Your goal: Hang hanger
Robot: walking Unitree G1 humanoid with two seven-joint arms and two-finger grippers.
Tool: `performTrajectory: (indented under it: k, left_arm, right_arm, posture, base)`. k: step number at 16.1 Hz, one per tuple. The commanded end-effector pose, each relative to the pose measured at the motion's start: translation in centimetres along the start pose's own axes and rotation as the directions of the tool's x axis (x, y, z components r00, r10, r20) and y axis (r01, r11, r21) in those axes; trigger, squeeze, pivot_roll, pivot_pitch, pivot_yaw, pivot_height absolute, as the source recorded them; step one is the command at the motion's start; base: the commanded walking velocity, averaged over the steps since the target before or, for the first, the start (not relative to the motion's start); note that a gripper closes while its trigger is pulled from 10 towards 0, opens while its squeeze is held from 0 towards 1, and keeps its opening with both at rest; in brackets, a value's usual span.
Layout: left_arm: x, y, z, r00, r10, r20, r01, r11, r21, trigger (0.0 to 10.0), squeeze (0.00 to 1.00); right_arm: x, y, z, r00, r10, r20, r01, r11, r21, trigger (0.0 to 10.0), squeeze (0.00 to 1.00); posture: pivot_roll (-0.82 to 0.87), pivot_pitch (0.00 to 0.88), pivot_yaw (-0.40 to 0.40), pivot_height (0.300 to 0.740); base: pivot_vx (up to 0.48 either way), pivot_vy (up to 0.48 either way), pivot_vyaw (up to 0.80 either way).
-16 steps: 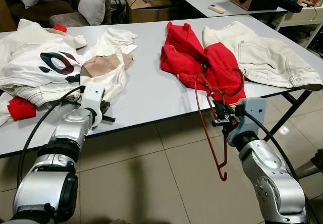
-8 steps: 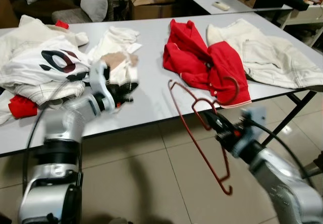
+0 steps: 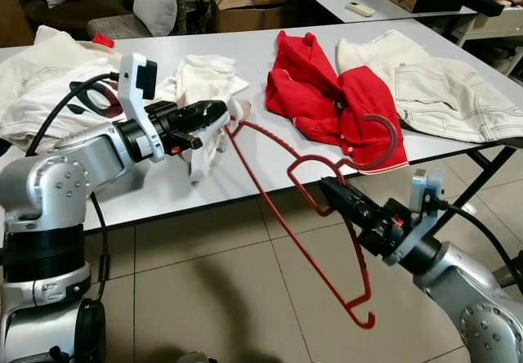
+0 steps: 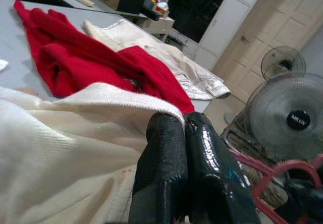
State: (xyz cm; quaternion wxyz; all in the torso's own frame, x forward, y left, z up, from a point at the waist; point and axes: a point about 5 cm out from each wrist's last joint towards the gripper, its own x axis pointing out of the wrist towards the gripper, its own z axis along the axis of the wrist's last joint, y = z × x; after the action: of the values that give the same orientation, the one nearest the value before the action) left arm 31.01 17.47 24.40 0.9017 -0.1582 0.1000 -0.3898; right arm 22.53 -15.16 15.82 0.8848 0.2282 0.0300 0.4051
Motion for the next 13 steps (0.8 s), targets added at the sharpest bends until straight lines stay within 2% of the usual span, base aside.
performTrajectory:
  k: [1,3,7,8,9,12,13]
  left_arm:
    - [0.1,-1.2,0.5,0.999,-0.042,-0.005,0.042,0.999,0.027,0.0,0.0]
    - [0.3,-2.5,0.0,0.996,-0.09,-0.03,0.09,0.996,0.023,0.0,0.0]
    - [0.1,-4.2,-0.4,0.989,-0.135,-0.065,0.138,0.99,0.032,0.0,0.0]
    - [0.0,-4.3,-0.4,0.989,-0.132,-0.07,0.135,0.99,0.041,0.0,0.0]
    - [-0.3,-4.1,-0.3,0.993,-0.097,-0.068,0.101,0.993,0.058,0.0,0.0]
    - [-1.2,-1.7,0.2,0.994,0.109,-0.027,-0.106,0.991,0.079,0.0,0.0]
    - [-1.4,-1.6,0.2,0.993,0.113,-0.026,-0.111,0.991,0.075,0.0,0.0]
  right_arm:
    - [0.1,-0.4,0.3,1.0,-0.001,0.007,0.001,1.0,0.006,10.0,0.0]
    - [0.7,-0.9,0.4,1.0,-0.006,0.007,0.006,0.999,0.039,10.0,0.0]
    - [2.4,-3.2,-0.2,0.994,-0.1,-0.037,0.102,0.993,0.052,10.0,0.0]
    - [2.7,-4.0,-0.4,0.986,-0.154,-0.06,0.157,0.987,0.046,10.0,0.0]
    - [2.9,-4.8,-0.5,0.973,-0.212,-0.087,0.215,0.976,0.027,10.0,0.0]
    - [2.6,-4.7,0.2,0.97,-0.223,-0.098,0.228,0.973,0.038,10.0,0.0]
    - [2.6,-4.9,0.5,0.968,-0.237,-0.085,0.241,0.969,0.044,10.0,0.0]
  posture:
    - [-0.07,0.0,-0.022,0.74]
    - [-0.07,0.0,-0.024,0.74]
    - [-0.07,0.0,-0.025,0.74]
    - [-0.06,0.0,-0.034,0.74]
    - [-0.06,0.0,-0.034,0.74]
    - [-0.04,0.0,-0.047,0.74]
    - [-0.05,0.0,-0.045,0.74]
  base:
    - [0.0,0.0,0.0]
    - [0.0,0.0,0.0]
    - [0.0,0.0,0.0]
    - [0.0,0.0,0.0]
    - [0.0,0.0,0.0]
    - [0.0,0.0,0.0]
    - [0.0,0.0,0.0]
